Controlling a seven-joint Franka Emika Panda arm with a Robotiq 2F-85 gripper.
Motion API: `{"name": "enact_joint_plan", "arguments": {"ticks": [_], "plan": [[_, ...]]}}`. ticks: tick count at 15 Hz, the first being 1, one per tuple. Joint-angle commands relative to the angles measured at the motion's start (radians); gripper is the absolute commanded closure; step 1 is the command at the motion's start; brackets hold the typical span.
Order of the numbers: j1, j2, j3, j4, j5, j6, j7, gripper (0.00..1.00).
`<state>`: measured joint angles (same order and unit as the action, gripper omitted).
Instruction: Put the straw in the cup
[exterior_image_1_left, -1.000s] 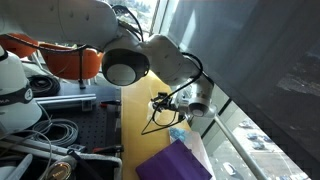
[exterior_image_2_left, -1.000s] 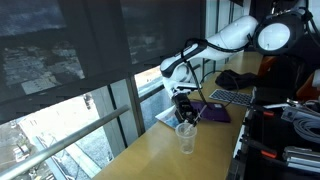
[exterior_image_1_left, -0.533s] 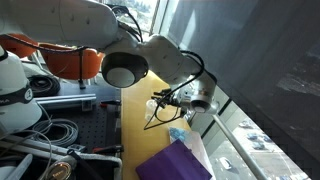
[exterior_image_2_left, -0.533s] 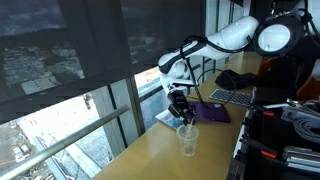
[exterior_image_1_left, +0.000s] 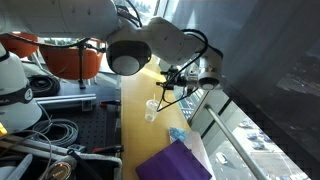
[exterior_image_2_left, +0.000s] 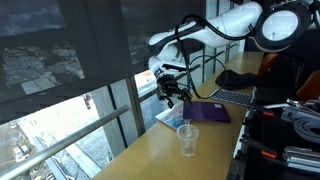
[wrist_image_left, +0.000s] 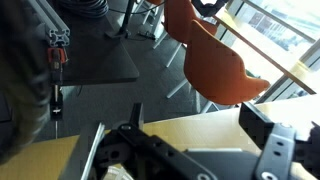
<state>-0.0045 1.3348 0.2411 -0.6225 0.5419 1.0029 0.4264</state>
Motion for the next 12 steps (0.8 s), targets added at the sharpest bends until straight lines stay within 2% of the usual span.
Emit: {"name": "enact_joint_plan", "arguments": {"ticks": [1, 7, 9, 12], "plan": [[0.088, -0.14, -0.024, -0.044, -0.078, -0.063, 0.029, 0.0], [0.198, -0.366, -0.064, -0.127, -0.294, -0.153, -0.026, 0.0], [0.222, -0.441, -0.08, -0.194, -0.396, -0.162, -0.079, 0.0], [0.242, -0.565, -0.096, -0.355, -0.584, -0.115, -0.188, 0.0]]}}
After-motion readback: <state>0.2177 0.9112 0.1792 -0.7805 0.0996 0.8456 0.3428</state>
